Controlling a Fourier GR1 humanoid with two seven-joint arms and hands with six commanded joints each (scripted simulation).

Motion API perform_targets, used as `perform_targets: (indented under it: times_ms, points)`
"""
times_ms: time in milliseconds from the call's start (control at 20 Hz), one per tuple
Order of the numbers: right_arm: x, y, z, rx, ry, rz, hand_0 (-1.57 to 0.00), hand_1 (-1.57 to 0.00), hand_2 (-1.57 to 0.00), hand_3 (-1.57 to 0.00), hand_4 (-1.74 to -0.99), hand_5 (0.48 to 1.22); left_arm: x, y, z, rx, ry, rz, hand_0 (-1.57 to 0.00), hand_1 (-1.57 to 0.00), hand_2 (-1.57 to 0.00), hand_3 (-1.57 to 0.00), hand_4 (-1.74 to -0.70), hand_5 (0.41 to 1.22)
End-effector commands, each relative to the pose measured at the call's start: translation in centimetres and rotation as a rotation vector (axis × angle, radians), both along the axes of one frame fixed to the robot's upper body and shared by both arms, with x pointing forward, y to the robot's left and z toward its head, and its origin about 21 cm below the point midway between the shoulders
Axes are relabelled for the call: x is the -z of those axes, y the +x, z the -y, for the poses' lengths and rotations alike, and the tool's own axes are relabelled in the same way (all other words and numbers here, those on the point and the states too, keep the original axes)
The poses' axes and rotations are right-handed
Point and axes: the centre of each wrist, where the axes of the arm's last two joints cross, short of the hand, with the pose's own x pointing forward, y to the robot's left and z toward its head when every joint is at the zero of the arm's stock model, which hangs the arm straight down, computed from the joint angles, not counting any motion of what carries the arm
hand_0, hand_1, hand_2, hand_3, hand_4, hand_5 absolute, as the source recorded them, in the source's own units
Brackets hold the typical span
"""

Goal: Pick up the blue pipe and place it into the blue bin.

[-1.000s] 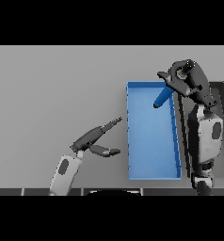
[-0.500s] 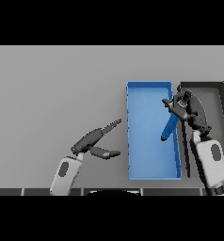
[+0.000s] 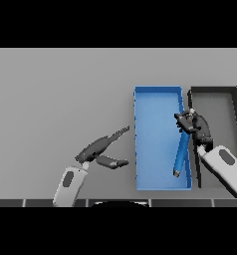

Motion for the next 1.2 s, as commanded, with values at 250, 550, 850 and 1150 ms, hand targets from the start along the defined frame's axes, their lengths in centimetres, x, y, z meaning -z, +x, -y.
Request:
perform_targets:
  times_ms: [250,550,850,1150]
  points:
    - [0.0,0.0,-0.6,-0.215,-0.185,-0.133,-0.2,-0.18,-0.18,-0.1,-1.11,0.979,0.1,-0.4,-0.2,-0.007,-0.005,-0.016,0.0,0.0,0.0,0.0,-0.89,0.428]
    - [0.7,0.0,-1.2,-0.276,-0.269,-0.17,-0.05,-0.05,-0.05,-0.03,-1.051,0.787,-0.2,-0.3,-0.2,-0.011,-0.007,-0.004,0.0,0.0,0.0,0.0,-0.89,0.428]
    - [0.8,0.3,-1.3,-0.284,-0.299,-0.169,-0.01,-0.01,-0.01,-0.01,-1.022,0.672,-0.2,-0.4,0.3,-0.013,-0.008,-0.003,0.0,0.0,0.0,0.0,-0.89,0.431]
    - [0.6,0.0,-1.0,-0.305,-0.299,-0.184,-0.01,-0.01,-0.01,0.0,-1.022,0.649,0.4,-0.7,0.0,-0.006,0.003,-0.007,0.0,0.0,0.0,0.0,-0.88,0.431]
